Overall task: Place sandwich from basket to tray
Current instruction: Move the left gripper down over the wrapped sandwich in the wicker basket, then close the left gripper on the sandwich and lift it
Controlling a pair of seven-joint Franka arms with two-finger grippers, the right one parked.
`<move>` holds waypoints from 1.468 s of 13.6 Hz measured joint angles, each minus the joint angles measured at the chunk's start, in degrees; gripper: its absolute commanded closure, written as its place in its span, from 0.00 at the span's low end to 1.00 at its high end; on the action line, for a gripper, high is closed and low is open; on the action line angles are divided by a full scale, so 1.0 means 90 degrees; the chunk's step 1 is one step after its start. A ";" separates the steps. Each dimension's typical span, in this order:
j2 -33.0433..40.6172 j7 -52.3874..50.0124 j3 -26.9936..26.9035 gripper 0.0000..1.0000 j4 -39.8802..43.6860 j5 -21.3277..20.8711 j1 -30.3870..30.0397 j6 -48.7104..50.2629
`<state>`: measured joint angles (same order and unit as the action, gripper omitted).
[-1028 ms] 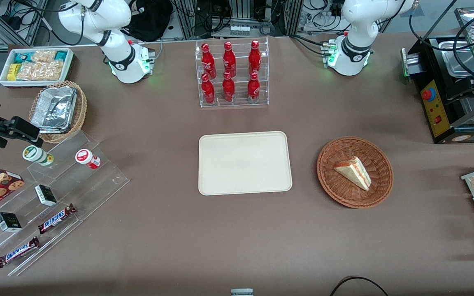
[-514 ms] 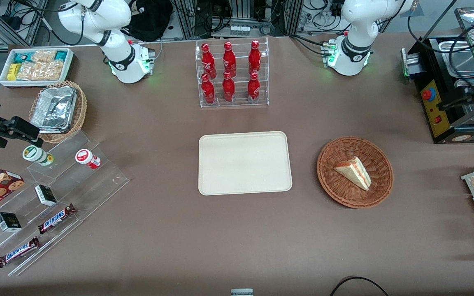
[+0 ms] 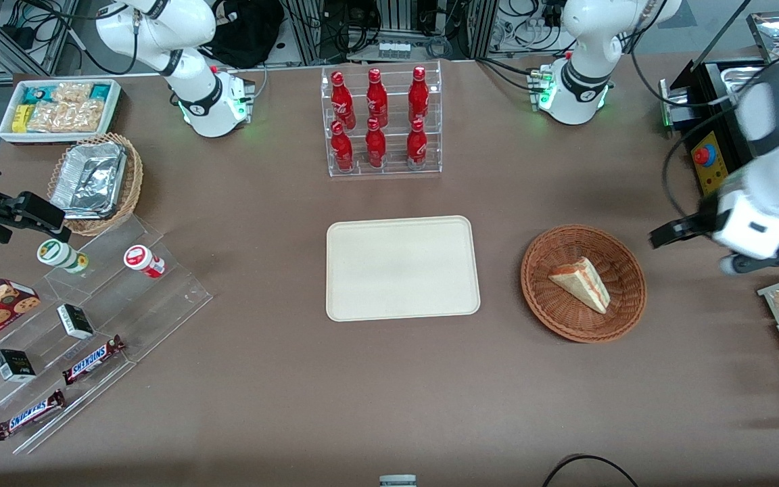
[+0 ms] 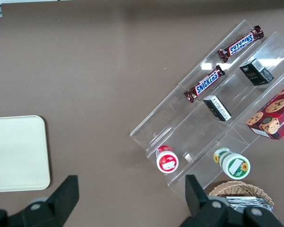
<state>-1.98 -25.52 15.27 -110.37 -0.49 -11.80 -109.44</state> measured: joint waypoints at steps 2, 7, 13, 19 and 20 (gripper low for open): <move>0.0242 -0.1341 0.0284 0.00 -0.1012 -0.0001 0.0015 -0.1088; 0.0297 -0.3198 0.0551 0.00 -0.2113 0.0000 0.0016 -0.2106; -0.0491 -0.3802 0.0549 0.00 -0.2223 0.0001 0.0014 -0.3175; -0.1058 -0.3840 0.0549 0.00 -0.2222 0.0001 0.0014 -0.3733; -0.1126 -0.3841 0.0549 0.01 -0.2222 0.0001 0.0014 -0.3795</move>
<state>-12.12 -60.09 20.21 -130.36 -0.48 -11.68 -143.60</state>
